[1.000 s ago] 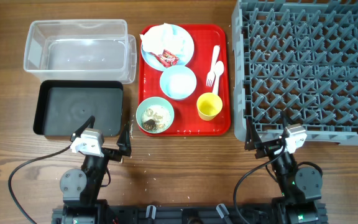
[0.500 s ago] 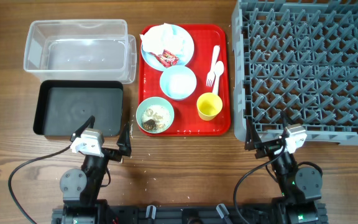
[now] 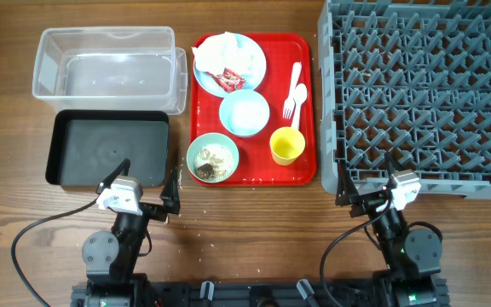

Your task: Sort waste into correct bins and load items into the dishwasher rack

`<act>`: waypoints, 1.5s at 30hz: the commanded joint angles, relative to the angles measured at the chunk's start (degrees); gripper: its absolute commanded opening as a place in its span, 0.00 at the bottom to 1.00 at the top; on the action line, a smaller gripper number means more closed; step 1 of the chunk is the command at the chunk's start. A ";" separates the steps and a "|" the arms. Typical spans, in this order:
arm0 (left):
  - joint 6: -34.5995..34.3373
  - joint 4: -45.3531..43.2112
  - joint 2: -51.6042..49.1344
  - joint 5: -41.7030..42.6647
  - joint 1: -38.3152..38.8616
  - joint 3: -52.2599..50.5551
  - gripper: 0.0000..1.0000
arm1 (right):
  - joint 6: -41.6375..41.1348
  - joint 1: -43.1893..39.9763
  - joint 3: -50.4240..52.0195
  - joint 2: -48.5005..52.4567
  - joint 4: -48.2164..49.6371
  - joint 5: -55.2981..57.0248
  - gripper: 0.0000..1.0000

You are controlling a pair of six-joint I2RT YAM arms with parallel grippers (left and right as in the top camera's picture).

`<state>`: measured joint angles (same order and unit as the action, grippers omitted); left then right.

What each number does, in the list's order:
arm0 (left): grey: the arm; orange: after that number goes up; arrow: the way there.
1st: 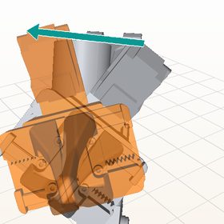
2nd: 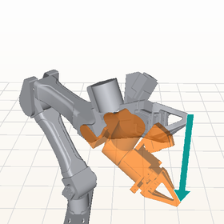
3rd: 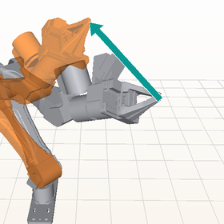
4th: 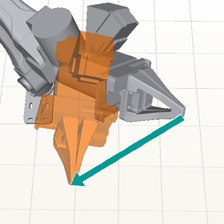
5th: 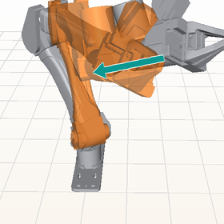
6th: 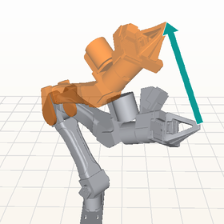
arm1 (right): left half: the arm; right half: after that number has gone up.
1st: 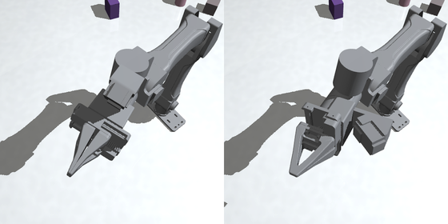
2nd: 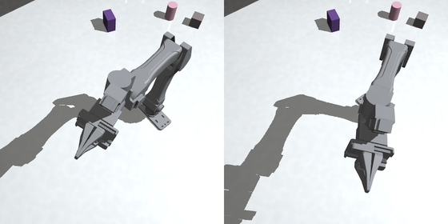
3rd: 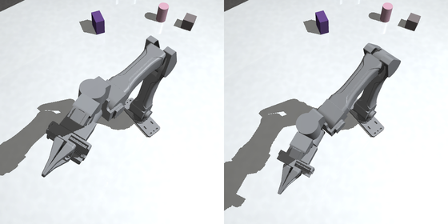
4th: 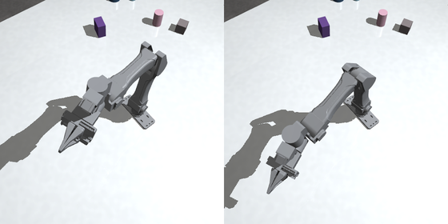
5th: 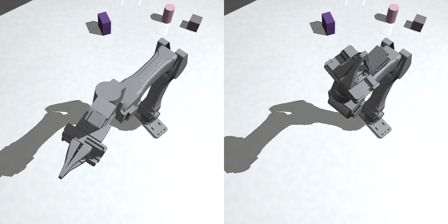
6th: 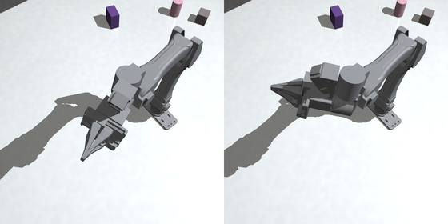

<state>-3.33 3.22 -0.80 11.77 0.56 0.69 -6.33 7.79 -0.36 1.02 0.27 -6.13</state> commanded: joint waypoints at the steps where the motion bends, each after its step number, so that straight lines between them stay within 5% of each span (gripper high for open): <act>1: -0.52 0.17 0.63 -0.76 -0.46 -0.35 1.00 | 0.35 0.28 0.07 -0.22 0.55 1.53 1.00; 11: -0.52 -0.24 0.63 -0.37 -0.46 -0.35 1.00 | 0.70 0.28 0.04 -0.22 6.12 3.15 1.00; 18: -0.52 -11.69 0.63 2.89 -0.46 0.11 1.00 | 3.21 0.28 -1.20 -0.20 13.33 3.10 1.00; 26: -0.44 -12.46 -3.63 5.62 -0.46 9.14 1.00 | 7.85 0.28 -9.40 7.69 13.18 0.66 1.00; 35: 4.68 0.59 -34.34 10.97 0.48 34.73 1.00 | 7.78 0.28 -29.79 32.98 10.36 -3.04 1.00; 45: 9.14 38.80 -84.37 2.82 8.92 89.24 1.00 | 7.87 0.28 -64.35 58.05 -25.57 -2.97 1.00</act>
<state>4.27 31.35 -71.33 18.74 6.96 72.27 1.19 7.84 -54.70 52.49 -16.60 -8.36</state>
